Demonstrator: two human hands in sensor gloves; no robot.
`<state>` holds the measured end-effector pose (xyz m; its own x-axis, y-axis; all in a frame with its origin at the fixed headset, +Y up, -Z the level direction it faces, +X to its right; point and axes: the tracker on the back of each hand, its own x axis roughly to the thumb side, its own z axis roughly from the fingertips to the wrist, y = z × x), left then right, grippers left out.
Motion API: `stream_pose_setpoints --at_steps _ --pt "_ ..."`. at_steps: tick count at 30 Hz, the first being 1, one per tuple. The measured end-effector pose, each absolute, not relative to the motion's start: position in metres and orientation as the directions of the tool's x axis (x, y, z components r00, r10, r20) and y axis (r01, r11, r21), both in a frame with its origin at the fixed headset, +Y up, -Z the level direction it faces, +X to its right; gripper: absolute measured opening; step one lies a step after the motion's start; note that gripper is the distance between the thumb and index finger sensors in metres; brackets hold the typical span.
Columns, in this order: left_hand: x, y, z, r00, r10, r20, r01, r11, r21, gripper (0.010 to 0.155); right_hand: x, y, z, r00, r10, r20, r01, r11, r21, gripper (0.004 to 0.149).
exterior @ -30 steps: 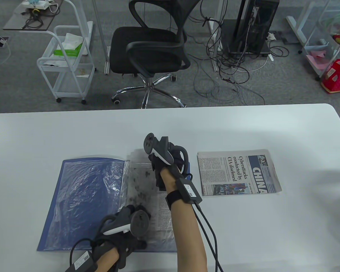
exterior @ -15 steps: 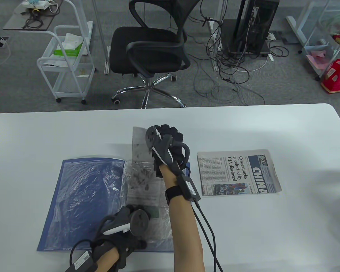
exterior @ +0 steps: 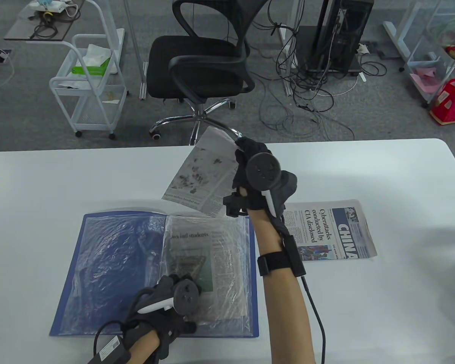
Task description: Pull newspapers from file folder
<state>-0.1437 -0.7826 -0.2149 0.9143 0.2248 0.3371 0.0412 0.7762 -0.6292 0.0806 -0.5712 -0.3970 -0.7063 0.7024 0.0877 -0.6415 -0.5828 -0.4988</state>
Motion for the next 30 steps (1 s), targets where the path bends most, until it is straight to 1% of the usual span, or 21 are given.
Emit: stream_pose_setpoints --at_steps 2,4,6,9,11,14,17,19,23,26,28,30 --pt "-0.144 -0.783 -0.215 0.914 0.23 0.334 0.035 0.775 -0.631 0.085 0.106 -0.562 -0.388 -0.616 0.784 0.076 -0.705 -0.505 -0.497 0.04" --pt "-0.144 -0.783 -0.215 0.914 0.233 0.333 0.032 0.775 -0.631 0.085 0.131 -0.557 -0.38 -0.544 0.837 0.057 -0.742 -0.448 -0.498 0.04" --pt "-0.144 -0.783 -0.215 0.914 0.235 0.332 0.03 0.774 -0.632 0.085 0.15 -0.556 -0.375 -0.51 0.86 0.036 -0.753 -0.425 -0.502 0.04" --pt "-0.145 -0.783 -0.215 0.914 0.237 0.33 0.027 0.774 -0.633 0.085 0.199 -0.565 -0.365 -0.478 0.876 -0.063 -0.736 -0.439 -0.516 0.039" --pt "-0.145 -0.783 -0.215 0.914 0.24 0.328 0.025 0.772 -0.635 0.085 0.221 -0.577 -0.362 -0.477 0.869 -0.129 -0.711 -0.468 -0.524 0.039" --pt "-0.145 -0.783 -0.216 0.914 0.243 0.324 0.021 0.771 -0.636 0.085 0.258 -0.606 -0.359 -0.466 0.849 -0.25 -0.664 -0.522 -0.535 0.039" --pt "-0.145 -0.783 -0.216 0.915 0.246 0.319 0.017 0.768 -0.64 0.085 0.292 -0.648 -0.356 -0.44 0.802 -0.405 -0.602 -0.598 -0.529 0.039" --pt "-0.145 -0.783 -0.216 0.915 0.246 0.318 0.016 0.768 -0.64 0.085 0.306 -0.669 -0.355 -0.415 0.777 -0.474 -0.578 -0.627 -0.522 0.039" --pt "-0.145 -0.784 -0.216 0.915 0.25 0.316 0.012 0.767 -0.641 0.085 0.323 -0.699 -0.359 -0.439 0.712 -0.547 -0.508 -0.7 -0.503 0.039" --pt "-0.145 -0.784 -0.216 0.915 0.25 0.316 0.012 0.767 -0.642 0.085 0.327 -0.713 -0.362 -0.445 0.686 -0.576 -0.48 -0.725 -0.494 0.04" --pt "-0.145 -0.784 -0.216 0.915 0.25 0.316 0.012 0.767 -0.642 0.085 0.328 -0.719 -0.365 -0.49 0.628 -0.605 -0.428 -0.778 -0.46 0.042" --pt "-0.145 -0.784 -0.216 0.915 0.25 0.316 0.012 0.767 -0.642 0.085 0.328 -0.723 -0.368 -0.55 0.554 -0.625 -0.355 -0.832 -0.426 0.048"
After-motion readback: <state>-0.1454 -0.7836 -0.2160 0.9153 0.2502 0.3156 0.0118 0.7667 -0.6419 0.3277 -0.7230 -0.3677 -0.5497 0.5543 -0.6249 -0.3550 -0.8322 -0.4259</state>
